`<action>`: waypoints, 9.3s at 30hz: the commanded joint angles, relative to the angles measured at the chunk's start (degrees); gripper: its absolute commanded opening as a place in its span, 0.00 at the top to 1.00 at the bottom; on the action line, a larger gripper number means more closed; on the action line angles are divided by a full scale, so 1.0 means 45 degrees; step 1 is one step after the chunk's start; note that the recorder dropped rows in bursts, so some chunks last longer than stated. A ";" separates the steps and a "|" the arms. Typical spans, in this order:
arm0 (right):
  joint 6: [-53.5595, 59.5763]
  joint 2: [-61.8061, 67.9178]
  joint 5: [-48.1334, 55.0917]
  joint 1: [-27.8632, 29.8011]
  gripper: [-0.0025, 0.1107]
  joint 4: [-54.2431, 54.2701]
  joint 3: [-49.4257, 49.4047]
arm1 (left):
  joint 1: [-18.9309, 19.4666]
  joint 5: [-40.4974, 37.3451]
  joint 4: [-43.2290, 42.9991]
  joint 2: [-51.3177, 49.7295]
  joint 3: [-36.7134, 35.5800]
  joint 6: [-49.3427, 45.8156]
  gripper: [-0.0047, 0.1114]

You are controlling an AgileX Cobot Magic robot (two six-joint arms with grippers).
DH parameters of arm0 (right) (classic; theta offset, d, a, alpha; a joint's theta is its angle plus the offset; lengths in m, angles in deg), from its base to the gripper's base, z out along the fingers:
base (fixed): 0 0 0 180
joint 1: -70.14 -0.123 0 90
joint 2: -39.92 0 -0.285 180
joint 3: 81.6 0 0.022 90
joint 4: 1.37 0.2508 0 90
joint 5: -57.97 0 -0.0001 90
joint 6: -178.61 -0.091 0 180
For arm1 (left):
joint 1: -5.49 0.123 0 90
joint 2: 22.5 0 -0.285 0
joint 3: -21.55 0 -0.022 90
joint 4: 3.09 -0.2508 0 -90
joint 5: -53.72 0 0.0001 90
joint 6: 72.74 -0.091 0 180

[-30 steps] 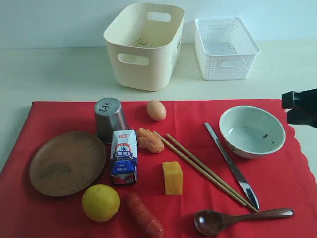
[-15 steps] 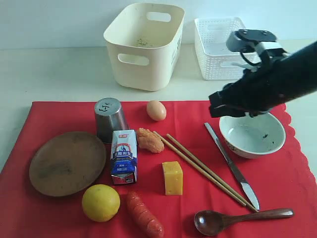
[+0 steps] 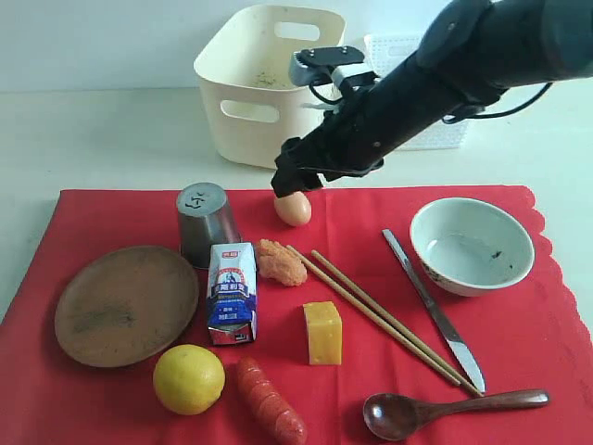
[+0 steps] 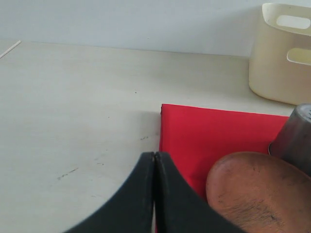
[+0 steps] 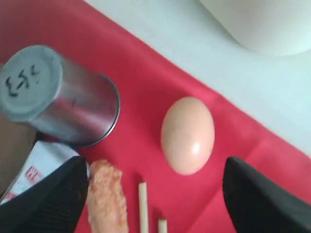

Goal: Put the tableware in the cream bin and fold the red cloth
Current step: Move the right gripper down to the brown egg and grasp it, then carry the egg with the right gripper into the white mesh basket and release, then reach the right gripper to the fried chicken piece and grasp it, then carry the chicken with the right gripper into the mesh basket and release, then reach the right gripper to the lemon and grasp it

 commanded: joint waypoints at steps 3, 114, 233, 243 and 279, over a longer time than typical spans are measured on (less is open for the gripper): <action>-0.0024 0.1345 -0.1355 -0.0030 0.33 0.0588 0.0939 | -0.0079 0.0157 -0.0029 0.0070 -0.0040 -0.0059 0.95; -0.0235 -0.1212 0.1168 -0.0906 0.22 -0.1923 -0.0365 | -0.0079 0.0157 -0.0029 0.0070 -0.0040 -0.0059 0.95; -0.9009 0.2174 -0.7532 0.2922 0.27 -0.7651 0.2843 | -0.0079 0.0157 -0.0029 0.0070 -0.0040 -0.0059 0.95; -0.8332 -0.0048 -0.3977 0.2922 0.27 -0.7961 0.2843 | -0.0079 0.0157 -0.0029 0.0070 -0.0040 -0.0059 0.95; -0.7922 -0.3580 0.0287 -0.3617 0.97 -0.6436 -0.1909 | -0.0079 0.0157 -0.0029 0.0070 -0.0040 -0.0059 0.95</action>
